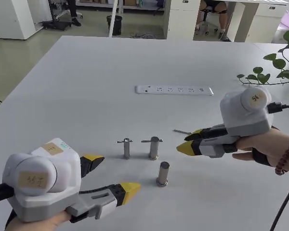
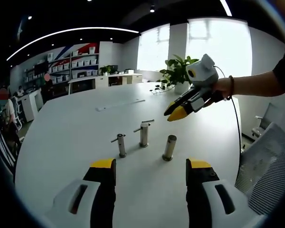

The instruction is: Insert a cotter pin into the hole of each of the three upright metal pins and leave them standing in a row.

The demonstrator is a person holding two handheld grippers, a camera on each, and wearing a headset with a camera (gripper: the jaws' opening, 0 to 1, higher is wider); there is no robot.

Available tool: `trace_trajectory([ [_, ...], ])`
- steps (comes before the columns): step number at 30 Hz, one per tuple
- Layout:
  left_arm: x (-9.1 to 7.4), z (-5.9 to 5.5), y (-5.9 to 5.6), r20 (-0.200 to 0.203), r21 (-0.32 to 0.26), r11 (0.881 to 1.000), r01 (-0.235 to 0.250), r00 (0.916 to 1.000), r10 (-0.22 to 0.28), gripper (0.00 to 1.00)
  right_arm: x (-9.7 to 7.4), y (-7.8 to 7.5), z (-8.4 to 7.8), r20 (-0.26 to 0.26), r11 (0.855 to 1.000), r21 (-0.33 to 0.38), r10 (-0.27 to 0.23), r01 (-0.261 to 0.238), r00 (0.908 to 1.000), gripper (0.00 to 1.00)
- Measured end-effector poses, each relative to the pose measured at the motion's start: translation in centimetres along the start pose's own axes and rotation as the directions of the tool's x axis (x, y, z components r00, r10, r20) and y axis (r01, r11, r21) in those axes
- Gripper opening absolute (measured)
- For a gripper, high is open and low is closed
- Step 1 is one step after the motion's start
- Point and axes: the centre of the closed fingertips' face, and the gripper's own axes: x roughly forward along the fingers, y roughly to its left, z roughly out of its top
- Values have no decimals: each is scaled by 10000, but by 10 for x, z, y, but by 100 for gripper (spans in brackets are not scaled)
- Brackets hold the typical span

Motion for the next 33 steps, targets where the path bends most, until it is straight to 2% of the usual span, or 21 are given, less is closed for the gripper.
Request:
trace_trajectory([
  [6, 1, 0, 2, -37, -7, 10000, -18, 10000, 18, 58, 5, -21, 3, -174, 9990, 142, -423, 426, 9990, 21],
  [8, 2, 0, 3, -25, -28, 10000, -14, 10000, 14, 58, 7, -31, 4, -249, 9974, 18, -722, 723, 9971, 20],
  [15, 4, -2, 7, -105, -41, 10000, -17, 9999, 17, 59, 16, -62, 3, -657, 9908, 83, -1345, 1353, 9887, 19],
  [17, 5, -2, 7, -46, -95, 9999, 59, 10000, -60, 59, 18, -72, 1, -873, 9876, 85, -1554, 1567, 9840, 17],
  [18, 6, -2, 7, -49, -111, 9999, 79, 10000, -80, 59, 19, -77, -3, -1135, 9855, 13, -1683, 1695, 9792, 17],
  [21, 7, -3, 8, -42, -86, 9999, 84, 10000, -84, 60, 23, -84, -4, -1159, 9858, 52, -1663, 1680, 9792, 15],
  [24, 10, -6, 9, -143, 28, 9999, 124, 9998, -124, 60, 29, -93, -11, -1566, 9836, -32, -1788, 1805, 9713, 15],
  [28, 13, -7, 8, -225, 185, 9997, 171, 9996, -166, 60, 38, -103, -15, -1825, 9820, -138, -1880, 1886, 9651, 14],
  [31, 15, -4, 7, -33, 213, 9996, 186, 9998, -185, 60, 43, -105, -17, -1936, 9830, -108, -1818, 1832, 9641, 13],
  [33, 16, -6, 8, -93, 228, 9996, 192, 9998, -190, 60, 47, -106, -22, -2157, 9847, -221, -1733, 1726, 9610, 13],
])
